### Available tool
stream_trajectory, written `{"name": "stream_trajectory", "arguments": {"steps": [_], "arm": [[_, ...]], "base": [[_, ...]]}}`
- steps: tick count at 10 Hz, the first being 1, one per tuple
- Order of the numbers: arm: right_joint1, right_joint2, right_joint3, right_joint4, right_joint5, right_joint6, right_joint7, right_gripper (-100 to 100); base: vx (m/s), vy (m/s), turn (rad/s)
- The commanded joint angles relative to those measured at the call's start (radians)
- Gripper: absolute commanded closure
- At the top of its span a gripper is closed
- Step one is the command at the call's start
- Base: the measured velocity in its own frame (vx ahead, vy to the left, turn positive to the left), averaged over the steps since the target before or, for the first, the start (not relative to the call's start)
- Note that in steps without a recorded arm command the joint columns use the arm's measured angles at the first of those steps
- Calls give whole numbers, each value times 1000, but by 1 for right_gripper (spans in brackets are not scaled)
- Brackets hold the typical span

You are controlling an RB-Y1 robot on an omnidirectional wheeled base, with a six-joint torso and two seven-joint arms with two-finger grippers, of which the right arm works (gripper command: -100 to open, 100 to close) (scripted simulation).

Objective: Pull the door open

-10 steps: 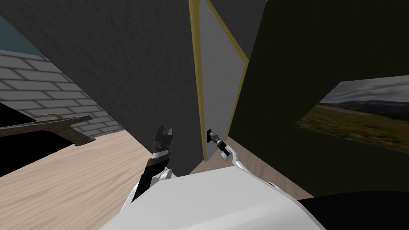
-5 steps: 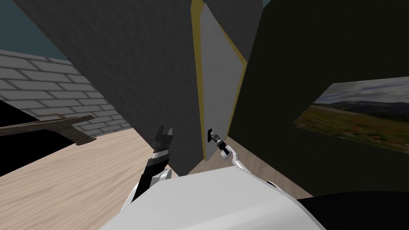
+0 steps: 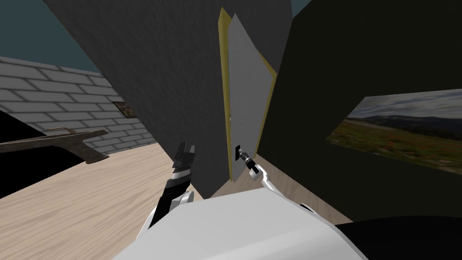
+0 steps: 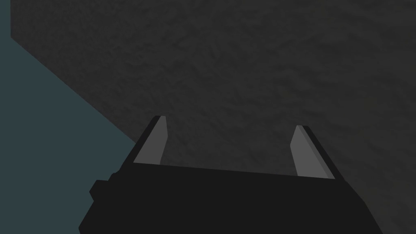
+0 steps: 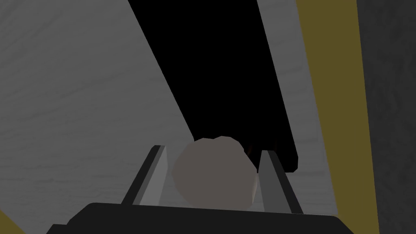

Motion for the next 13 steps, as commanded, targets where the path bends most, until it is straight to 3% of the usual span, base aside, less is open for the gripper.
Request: {"name": "stream_trajectory", "arguments": {"steps": [1, 2, 3, 5, 6, 8, 9, 11, 12, 13], "arm": [[-2, -9, -17, -1, -50, 21, -2, 100], [-2, -9, -17, -1, -65, 21, -2, 100], [-5, -10, -16, 3, -99, 55, -8, 100], [-5, -10, -16, 3, -142, 55, -8, 100], [-8, -11, -16, 6, -178, 88, -14, 100], [-8, -11, -16, 6, -220, 88, -14, 100], [-11, -11, -15, 9, -254, 123, -20, 100], [-11, -11, -15, 9, -306, 123, -20, 100], [-14, -12, -14, 13, -339, 160, -26, 100], [-14, -12, -14, 13, -369, 160, -26, 100]], "base": [[-38, -4, -25], [-22, 2, 0], [-26, -7, -5], [-19, -2, 4], [-18, -11, -23], [-23, -8, -5], [-37, -12, 3], [-21, -8, -12], [-21, -17, -35], [-27, -16, 2]]}}
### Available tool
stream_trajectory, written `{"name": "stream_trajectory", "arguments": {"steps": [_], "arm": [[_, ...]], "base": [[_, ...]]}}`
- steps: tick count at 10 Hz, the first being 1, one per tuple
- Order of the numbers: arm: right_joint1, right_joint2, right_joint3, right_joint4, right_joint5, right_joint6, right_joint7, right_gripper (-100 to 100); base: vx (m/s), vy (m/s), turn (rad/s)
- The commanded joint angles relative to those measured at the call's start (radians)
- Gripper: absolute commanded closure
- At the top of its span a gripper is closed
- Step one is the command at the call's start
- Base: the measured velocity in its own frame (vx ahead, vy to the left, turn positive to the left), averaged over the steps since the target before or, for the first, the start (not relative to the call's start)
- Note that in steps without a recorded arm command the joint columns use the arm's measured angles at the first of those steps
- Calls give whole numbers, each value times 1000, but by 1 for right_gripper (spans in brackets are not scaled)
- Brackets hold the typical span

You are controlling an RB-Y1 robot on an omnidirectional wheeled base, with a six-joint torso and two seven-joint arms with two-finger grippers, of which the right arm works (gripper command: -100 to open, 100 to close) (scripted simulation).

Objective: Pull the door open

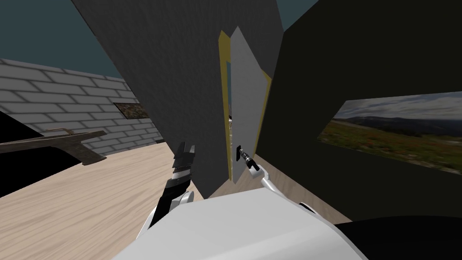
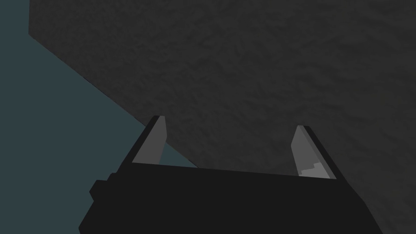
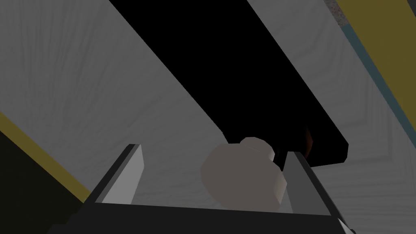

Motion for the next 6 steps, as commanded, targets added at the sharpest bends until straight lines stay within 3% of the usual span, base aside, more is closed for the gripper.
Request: {"name": "stream_trajectory", "arguments": {"steps": [1, 2, 4, 5, 6], "arm": [[-5, -6, -18, 19, -49, 5, 0, 100], [-8, -7, -17, 23, -77, 41, -6, 100], [-8, -7, -17, 23, -132, 41, -6, 100], [-8, -7, -17, 23, -140, 41, -6, 100], [-11, -8, -16, 26, -174, 80, -13, 100]], "base": [[-17, -5, 3], [-33, -11, -18], [-18, -7, -3], [0, 0, 0], [-24, -8, 10]]}}
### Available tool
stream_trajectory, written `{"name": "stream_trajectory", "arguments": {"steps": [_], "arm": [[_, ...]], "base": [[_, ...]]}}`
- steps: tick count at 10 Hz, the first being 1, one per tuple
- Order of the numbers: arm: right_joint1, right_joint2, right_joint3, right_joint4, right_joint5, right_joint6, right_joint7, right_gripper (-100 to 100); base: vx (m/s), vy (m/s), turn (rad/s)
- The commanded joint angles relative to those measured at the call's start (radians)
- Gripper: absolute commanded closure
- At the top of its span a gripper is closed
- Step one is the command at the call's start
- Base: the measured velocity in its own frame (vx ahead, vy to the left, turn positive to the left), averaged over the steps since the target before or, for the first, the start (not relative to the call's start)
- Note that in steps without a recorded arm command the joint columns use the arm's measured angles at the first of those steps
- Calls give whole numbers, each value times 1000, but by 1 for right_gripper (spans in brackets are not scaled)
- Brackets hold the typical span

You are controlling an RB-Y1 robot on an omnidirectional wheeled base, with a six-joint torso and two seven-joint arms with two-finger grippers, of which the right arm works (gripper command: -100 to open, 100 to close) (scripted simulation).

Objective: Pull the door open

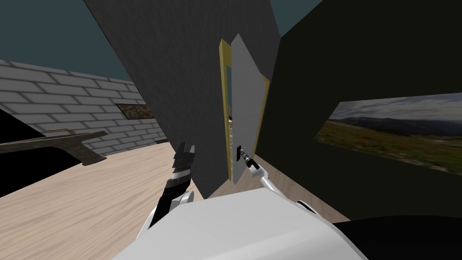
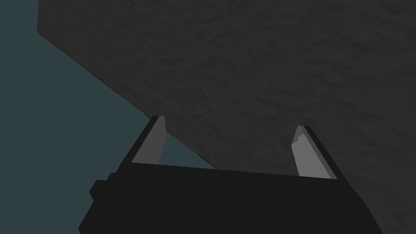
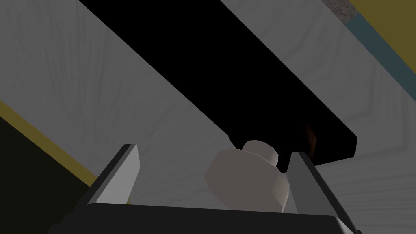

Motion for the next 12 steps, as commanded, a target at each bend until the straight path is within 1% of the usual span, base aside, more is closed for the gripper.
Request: {"name": "stream_trajectory", "arguments": {"steps": [1, 2, 3, 5, 6, 7, 9, 10, 11, 12], "arm": [[7, -12, -17, 7, -50, 26, -7, 100], [7, -12, -17, 7, -81, 26, -7, 100], [4, -13, -16, 11, -110, 60, -14, 100], [4, -13, -16, 11, -169, 65, -14, 100], [4, -13, -16, 11, -184, 65, -14, 100], [0, -14, -15, 15, -217, 104, -20, 100], [0, -14, -15, 15, -284, 104, -20, 100], [-3, -15, -14, 18, -317, 130, -27, 100], [-3, -15, -14, 18, -345, 144, -27, 100], [-3, -15, -14, 18, -374, 144, -27, 100]], "base": [[-21, -13, 1], [-12, -8, -16], [-20, -17, -23], [-19, -16, 2], [-14, -8, 4], [-16, -19, -2], [-20, -12, -12], [-13, -33, -7], [-20, -21, -1], [0, 0, 0]]}}
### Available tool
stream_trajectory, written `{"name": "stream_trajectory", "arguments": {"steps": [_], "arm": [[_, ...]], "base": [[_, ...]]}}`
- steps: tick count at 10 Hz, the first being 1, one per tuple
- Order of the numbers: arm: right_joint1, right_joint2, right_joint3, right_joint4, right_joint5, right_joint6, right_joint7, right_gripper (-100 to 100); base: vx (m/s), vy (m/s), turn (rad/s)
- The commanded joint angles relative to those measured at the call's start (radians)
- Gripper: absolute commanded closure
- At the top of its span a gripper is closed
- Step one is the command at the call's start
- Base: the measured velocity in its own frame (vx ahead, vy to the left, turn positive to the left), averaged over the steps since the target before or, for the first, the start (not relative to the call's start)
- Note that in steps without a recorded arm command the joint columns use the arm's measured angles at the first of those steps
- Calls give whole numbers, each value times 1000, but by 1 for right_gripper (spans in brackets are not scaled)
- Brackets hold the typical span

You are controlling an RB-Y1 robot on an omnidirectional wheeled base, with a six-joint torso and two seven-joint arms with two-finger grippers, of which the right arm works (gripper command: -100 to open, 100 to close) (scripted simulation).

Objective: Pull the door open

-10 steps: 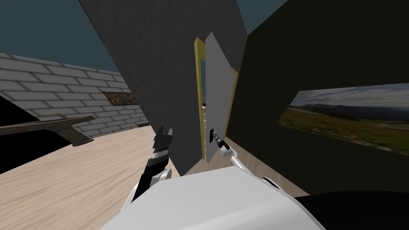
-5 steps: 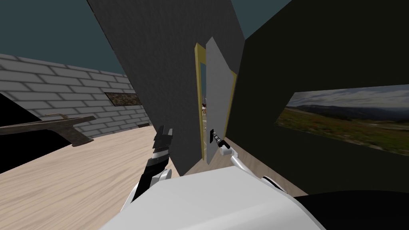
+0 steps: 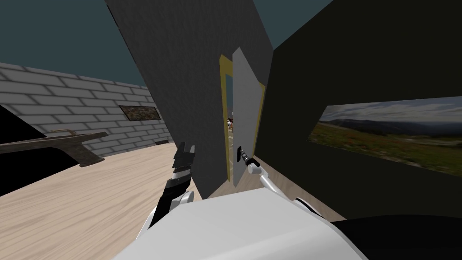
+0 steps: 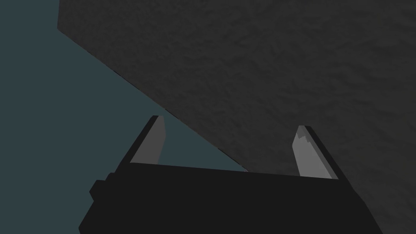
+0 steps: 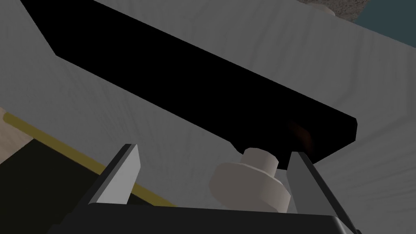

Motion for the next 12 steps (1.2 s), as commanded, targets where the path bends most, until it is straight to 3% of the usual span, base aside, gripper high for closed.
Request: {"name": "stream_trajectory", "arguments": {"steps": [1, 2, 4, 5, 7, 9, 10, 12], "arm": [[22, -9, -17, 12, -31, 6, -1, 100], [18, -10, -16, 16, -70, 46, -8, 100], [18, -10, -16, 16, -135, 46, -8, 100], [15, -11, -15, 20, -166, 85, -15, 100], [15, -11, -15, 20, -230, 86, -15, 100], [15, -11, -15, 20, -239, 86, -15, 100], [11, -11, -14, 23, -281, 126, -22, 100], [11, -11, -14, 0, -309, 126, -22, 100]], "base": [[0, 0, 0], [-20, -24, -25], [-14, -15, -1], [-10, -29, -11], [-10, -24, -9], [-1, 0, 12], [-7, -17, -28], [-1, -19, -15]]}}
